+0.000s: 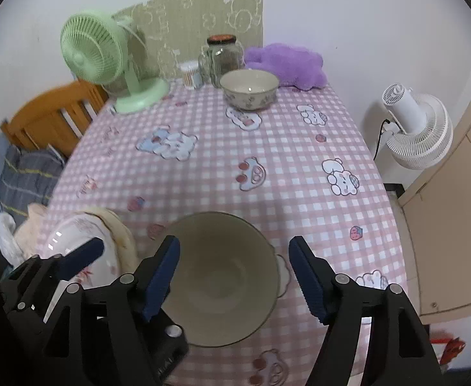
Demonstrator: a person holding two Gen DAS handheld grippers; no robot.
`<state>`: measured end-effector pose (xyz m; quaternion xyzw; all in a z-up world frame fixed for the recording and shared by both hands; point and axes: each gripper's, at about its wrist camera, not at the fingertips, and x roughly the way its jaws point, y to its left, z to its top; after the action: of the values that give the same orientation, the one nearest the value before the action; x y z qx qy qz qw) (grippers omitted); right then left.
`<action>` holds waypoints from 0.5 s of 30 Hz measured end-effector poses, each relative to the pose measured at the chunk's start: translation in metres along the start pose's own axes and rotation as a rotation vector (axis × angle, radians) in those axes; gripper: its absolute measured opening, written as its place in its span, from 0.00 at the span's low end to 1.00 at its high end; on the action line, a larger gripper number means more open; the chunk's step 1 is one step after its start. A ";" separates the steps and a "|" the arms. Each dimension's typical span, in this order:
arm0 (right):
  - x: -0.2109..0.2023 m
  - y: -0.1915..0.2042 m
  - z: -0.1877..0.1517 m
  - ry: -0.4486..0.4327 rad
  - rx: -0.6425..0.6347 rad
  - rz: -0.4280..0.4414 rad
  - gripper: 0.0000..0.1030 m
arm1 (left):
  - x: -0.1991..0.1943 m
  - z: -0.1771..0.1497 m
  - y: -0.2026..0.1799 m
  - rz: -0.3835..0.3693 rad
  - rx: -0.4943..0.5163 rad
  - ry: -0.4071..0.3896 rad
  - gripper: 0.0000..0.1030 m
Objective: Organize plates and bowls
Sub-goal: 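Lower the held bowl onto the table beside the plates and open the right gripper, then move the right gripper to the cream bowl beside the glass jar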
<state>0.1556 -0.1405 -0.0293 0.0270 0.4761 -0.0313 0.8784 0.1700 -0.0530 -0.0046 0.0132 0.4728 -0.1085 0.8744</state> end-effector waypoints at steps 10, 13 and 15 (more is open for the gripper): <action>-0.030 0.011 0.020 -0.089 0.007 -0.027 0.81 | -0.020 0.024 0.009 -0.043 -0.009 -0.066 0.83; -0.031 0.009 0.030 -0.087 0.005 -0.024 0.81 | -0.020 0.034 0.006 -0.031 -0.013 -0.079 0.83; -0.030 0.006 0.036 -0.098 0.002 -0.016 0.81 | -0.019 0.042 0.003 -0.014 -0.018 -0.089 0.83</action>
<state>0.1699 -0.1360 0.0159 0.0224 0.4328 -0.0398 0.9003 0.1950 -0.0523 0.0338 -0.0028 0.4345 -0.1106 0.8938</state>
